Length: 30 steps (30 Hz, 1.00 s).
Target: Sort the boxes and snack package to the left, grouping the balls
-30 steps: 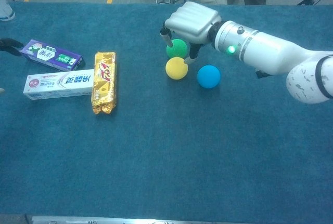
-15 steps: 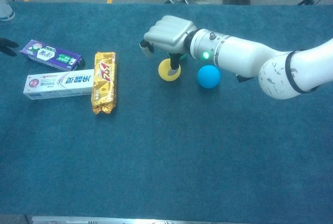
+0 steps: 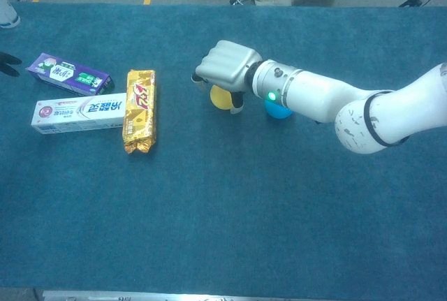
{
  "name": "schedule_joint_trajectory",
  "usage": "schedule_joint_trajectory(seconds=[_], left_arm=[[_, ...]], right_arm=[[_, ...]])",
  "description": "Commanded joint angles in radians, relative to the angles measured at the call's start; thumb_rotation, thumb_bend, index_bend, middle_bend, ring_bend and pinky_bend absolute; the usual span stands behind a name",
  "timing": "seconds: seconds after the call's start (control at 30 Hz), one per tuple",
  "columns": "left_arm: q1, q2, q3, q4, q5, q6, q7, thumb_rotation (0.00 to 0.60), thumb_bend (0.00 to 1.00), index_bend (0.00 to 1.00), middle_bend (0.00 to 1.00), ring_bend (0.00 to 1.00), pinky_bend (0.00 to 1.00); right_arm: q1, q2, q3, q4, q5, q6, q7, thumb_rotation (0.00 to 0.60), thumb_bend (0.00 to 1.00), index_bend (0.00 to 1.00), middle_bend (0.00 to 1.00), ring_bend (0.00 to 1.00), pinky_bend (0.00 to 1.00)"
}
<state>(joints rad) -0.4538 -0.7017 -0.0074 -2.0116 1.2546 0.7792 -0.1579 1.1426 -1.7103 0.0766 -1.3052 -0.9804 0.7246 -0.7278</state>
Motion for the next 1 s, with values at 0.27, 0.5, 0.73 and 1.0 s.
schedule_joint_trajectory(seconds=[0.27,0.5,0.73,1.0], left_arm=[[-0.001,-0.002,-0.002,0.007,0.006,-0.007,-0.013,0.600,0.27,0.00,0.12,0.00,0.14],[-0.004,-0.005,-0.004,0.011,0.010,-0.012,-0.022,0.600,0.27,0.00,0.12,0.00,0.14],[-0.009,-0.008,-0.005,0.014,0.010,-0.021,-0.024,0.600,0.27,0.00,0.12,0.00,0.14],[-0.014,-0.011,-0.006,0.013,0.006,-0.027,-0.021,0.600,0.27,0.00,0.12,0.00,0.14]], right_arm=[[-0.023,-0.015,-0.035,0.039,-0.030,0.016,0.006,0.600,0.04,0.34,0.33,0.24,0.41],[-0.051,0.010,-0.045,0.032,-0.064,0.043,0.026,0.600,0.05,0.42,0.35,0.26,0.46],[-0.083,0.054,-0.059,-0.005,-0.100,0.064,0.047,0.600,0.05,0.43,0.36,0.28,0.49],[-0.112,0.093,-0.067,-0.043,-0.125,0.073,0.070,0.600,0.05,0.43,0.36,0.28,0.49]])
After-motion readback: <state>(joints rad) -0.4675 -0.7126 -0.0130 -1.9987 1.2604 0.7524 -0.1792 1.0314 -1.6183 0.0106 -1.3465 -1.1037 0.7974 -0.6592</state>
